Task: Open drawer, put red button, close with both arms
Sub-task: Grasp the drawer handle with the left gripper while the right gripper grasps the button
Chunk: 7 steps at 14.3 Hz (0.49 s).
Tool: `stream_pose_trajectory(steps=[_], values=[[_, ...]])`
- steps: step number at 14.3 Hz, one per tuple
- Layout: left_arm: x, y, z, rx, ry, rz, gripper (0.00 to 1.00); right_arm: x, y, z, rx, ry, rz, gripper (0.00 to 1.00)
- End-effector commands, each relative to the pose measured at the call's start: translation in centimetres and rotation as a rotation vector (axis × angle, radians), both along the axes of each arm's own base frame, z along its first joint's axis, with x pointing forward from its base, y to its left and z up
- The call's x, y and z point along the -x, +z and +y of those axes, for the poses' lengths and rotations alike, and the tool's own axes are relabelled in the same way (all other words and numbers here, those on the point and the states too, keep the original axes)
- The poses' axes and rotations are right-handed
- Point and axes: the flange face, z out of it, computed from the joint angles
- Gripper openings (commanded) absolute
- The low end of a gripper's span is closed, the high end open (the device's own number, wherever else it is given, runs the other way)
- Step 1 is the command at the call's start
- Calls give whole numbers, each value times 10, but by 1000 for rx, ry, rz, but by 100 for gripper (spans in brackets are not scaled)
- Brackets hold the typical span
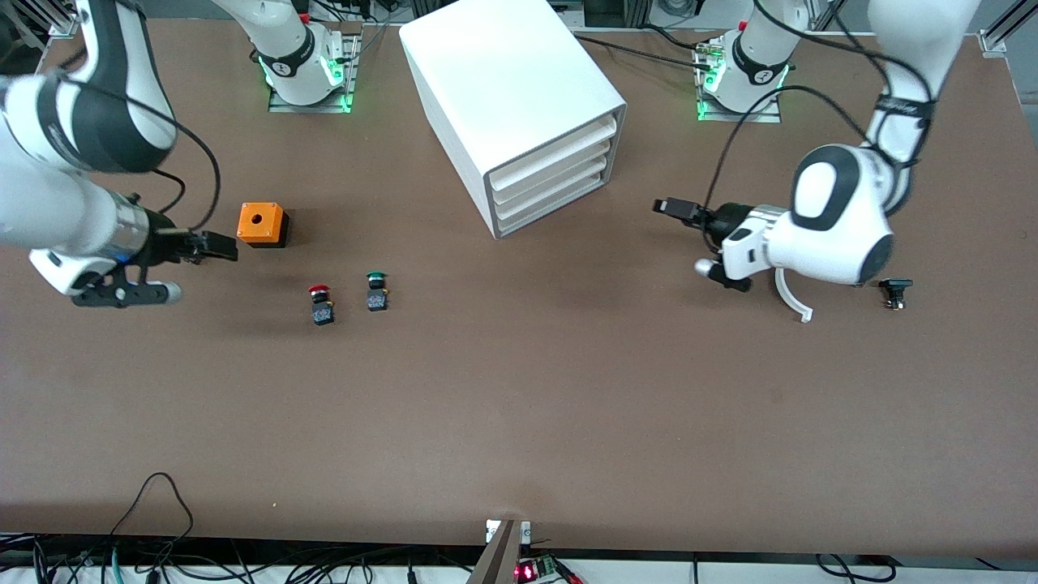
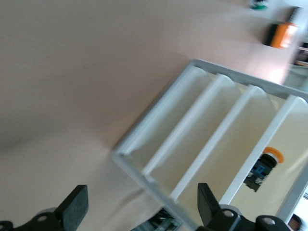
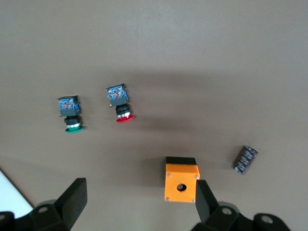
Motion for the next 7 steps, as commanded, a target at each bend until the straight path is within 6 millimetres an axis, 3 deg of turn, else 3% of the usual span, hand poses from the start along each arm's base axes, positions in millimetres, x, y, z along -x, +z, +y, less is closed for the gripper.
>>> stream_pose_trajectory(steps=[1,4,5,7], values=[[34,-33,-36,134,-11,27,100,-14,-41,5,-12,7,36,100],[53,-38,-70,145,-56,34,95,-21,-83,23,-9,32,33,100],[61,-37,-86,158,-58,37,94,-13,-105,43,7,55,26,100],[72,-39,-102,168,-36,38,91,1,-143,48,12,62,-29,100]])
